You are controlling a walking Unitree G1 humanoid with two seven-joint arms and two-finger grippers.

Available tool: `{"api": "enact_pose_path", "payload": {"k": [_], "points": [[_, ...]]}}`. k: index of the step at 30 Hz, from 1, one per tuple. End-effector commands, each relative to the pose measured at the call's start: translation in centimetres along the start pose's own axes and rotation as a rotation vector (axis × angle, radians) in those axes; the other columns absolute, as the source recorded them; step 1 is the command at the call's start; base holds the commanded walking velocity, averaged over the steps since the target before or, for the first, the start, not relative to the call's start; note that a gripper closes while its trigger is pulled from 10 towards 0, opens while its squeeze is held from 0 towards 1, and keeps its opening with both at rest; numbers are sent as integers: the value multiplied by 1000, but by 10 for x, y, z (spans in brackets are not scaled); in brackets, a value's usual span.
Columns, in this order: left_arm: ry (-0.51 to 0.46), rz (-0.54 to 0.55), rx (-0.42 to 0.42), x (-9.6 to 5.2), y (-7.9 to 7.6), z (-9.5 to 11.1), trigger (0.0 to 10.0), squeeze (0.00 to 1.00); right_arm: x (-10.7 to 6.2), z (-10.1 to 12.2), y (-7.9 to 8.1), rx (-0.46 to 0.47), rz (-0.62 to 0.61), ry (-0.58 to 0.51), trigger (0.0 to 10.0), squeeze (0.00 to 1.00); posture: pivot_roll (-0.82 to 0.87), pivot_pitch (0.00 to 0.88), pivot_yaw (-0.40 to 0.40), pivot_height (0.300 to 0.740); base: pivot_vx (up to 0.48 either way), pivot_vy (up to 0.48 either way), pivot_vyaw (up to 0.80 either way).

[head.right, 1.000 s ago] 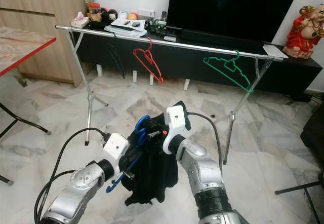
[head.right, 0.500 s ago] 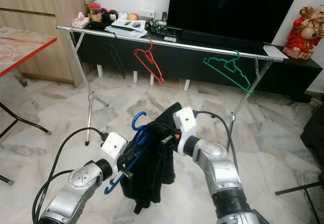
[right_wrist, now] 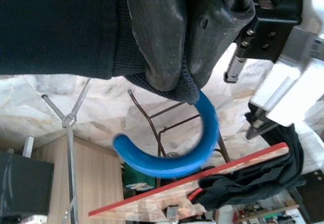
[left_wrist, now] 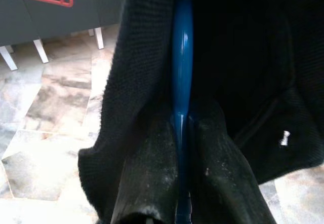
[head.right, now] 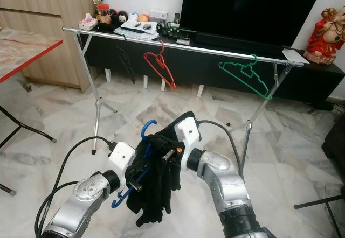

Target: Hang hanger

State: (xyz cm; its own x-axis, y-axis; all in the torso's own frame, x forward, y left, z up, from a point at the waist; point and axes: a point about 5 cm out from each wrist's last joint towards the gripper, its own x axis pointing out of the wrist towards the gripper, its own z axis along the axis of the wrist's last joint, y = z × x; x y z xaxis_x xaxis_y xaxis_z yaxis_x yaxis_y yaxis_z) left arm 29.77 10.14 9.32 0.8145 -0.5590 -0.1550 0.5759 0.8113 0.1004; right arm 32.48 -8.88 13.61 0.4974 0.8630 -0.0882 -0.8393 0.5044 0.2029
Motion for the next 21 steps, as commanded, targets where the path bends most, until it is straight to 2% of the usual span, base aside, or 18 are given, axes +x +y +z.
{"api": "enact_pose_path", "payload": {"k": [1, 7, 8, 21], "points": [[-28, -20, -11, 4, -4, 7, 10000, 0, -1, 8, 5, -38, 42, -22, 10000, 0, 129, 0, -129, 740, 0, 0, 0], [-31, -18, -13, 5, -3, 7, 10000, 0, -2, 4, 3, -49, 33, 0, 10000, 0, 130, 0, -128, 740, 0, 0, 0], [-32, -19, -12, 5, -3, 7, 10000, 0, -2, 2, 3, -58, 26, 25, 10000, 1000, 130, 0, -128, 740, 0, 0, 0], [-44, -12, -15, 6, -1, 10, 10000, 0, -2, -5, 6, -113, 47, 84, 10000, 1000, 130, 0, -130, 740, 0, 0, 0]]}}
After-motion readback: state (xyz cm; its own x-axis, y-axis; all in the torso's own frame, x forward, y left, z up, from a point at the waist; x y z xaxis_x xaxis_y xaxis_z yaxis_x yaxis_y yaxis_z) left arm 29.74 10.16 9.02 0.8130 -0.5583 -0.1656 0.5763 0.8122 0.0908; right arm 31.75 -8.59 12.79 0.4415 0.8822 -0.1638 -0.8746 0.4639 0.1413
